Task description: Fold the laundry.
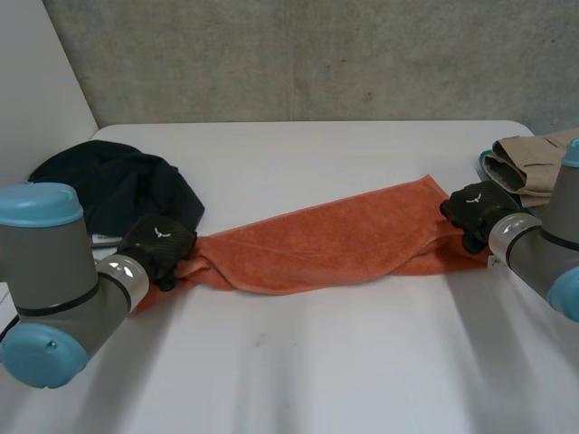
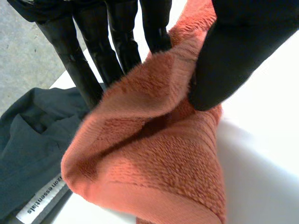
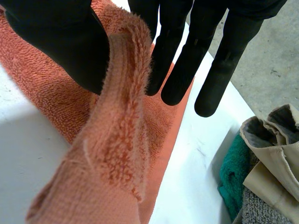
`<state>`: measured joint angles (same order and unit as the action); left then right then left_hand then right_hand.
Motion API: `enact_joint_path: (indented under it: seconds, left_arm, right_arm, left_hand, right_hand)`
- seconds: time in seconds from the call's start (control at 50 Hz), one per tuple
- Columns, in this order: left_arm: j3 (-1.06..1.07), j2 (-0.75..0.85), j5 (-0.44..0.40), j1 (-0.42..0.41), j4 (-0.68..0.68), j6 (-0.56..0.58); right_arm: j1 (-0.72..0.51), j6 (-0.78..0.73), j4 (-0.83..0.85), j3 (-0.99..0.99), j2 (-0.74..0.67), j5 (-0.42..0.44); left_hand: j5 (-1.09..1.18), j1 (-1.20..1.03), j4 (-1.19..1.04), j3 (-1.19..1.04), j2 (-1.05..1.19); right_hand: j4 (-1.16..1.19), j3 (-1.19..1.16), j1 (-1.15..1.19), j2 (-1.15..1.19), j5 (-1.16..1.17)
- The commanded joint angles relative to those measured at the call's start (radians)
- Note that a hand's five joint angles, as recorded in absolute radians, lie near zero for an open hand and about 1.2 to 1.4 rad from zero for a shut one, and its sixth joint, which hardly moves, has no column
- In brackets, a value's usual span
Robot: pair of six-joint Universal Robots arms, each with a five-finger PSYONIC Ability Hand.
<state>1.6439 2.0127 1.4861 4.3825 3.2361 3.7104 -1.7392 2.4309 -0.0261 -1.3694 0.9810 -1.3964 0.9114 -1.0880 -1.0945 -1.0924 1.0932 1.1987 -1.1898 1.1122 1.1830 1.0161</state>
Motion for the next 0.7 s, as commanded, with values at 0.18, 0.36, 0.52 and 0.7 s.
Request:
enact_joint_path:
  seconds: [0.18,0.36,0.52,0.7]
  left_arm:
    - [-0.468,0.147,0.039,0.055,-0.024,0.003]
    - [-0.937,0.172,0.036,0.118,0.192,-0.206]
    - [-0.899,0.089,0.025,0.143,0.381,-0.44]
    - [-0.623,0.044,-0.047,0.132,0.38,-0.442]
  right_arm:
    - [-0.039,-0.084,0.089,0.27,-0.087,-0.019]
    - [-0.031,0.126,0.53,0.615,-0.078,-0.144]
    - [-0.022,0.206,0.709,0.547,-0.007,-0.096]
    - [-0.017,0.205,0.644,0.383,0.001,-0.018]
  left_hand:
    - [0.31,-0.308,-0.302,-0.304,0.303]
    - [0.31,-0.308,-0.302,-0.304,0.303]
    - [0.31,-0.308,-0.302,-0.304,0.303]
    - [0.31,-0.308,-0.302,-0.304,0.303]
  right_hand:
    - [0.198,-0.206,0.284,0.213,0.206]
    - [0.198,-0.206,0.284,0.213,0.206]
    - [0.198,-0.206,0.284,0.213,0.206]
    - [0.198,-0.206,0.284,0.213,0.206]
